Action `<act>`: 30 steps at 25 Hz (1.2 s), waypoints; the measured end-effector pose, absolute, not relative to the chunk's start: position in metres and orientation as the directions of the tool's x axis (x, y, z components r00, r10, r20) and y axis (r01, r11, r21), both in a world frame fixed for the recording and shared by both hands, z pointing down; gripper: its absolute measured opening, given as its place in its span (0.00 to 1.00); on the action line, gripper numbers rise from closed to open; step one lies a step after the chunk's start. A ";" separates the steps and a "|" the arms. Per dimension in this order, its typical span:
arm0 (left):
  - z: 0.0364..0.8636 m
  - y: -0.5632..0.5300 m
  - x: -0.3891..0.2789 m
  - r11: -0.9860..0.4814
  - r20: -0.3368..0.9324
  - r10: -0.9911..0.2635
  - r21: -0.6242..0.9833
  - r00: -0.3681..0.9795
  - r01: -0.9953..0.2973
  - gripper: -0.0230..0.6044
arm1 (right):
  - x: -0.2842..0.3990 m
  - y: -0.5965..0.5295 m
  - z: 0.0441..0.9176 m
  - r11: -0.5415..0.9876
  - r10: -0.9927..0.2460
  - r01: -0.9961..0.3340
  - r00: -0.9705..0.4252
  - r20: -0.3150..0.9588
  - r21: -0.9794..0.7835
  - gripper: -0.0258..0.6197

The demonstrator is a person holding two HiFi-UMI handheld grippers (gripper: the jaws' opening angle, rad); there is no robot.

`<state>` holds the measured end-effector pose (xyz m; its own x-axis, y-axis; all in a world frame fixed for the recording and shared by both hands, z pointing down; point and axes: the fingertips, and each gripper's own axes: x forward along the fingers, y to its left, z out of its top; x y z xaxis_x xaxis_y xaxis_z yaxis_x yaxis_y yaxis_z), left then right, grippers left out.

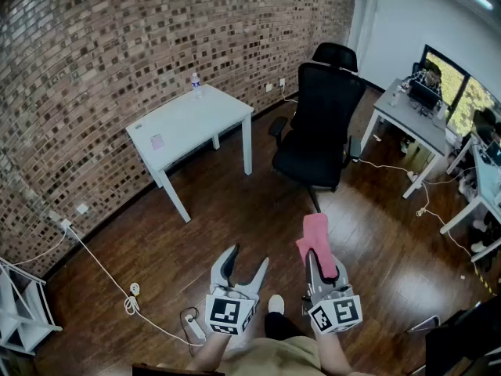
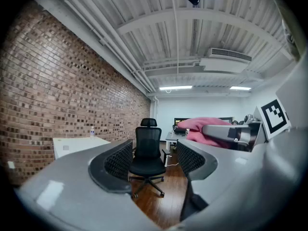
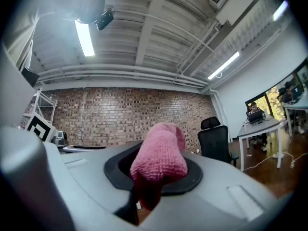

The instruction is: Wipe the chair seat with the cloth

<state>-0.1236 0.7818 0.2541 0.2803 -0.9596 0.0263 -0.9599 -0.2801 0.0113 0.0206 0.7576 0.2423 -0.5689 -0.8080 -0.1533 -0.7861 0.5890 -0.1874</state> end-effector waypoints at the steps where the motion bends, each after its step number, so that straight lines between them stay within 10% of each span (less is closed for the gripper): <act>1: 0.249 0.760 -0.117 -0.279 0.021 -0.960 0.009 0.279 -0.960 0.46 | 0.027 0.734 0.238 0.591 -0.807 -0.786 -0.570 -0.155 -0.181 0.14; 30: 0.296 0.194 -0.107 -0.437 0.083 -0.896 0.002 0.436 -0.899 0.45 | 0.033 0.214 0.318 0.461 -0.871 -0.879 -0.475 0.125 -0.125 0.15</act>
<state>-0.1072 0.1936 0.2961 0.4359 -0.8961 0.0834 -0.8994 -0.4372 0.0023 0.0333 0.2141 0.3183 -0.4747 -0.8713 0.1249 -0.8787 0.4608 -0.1249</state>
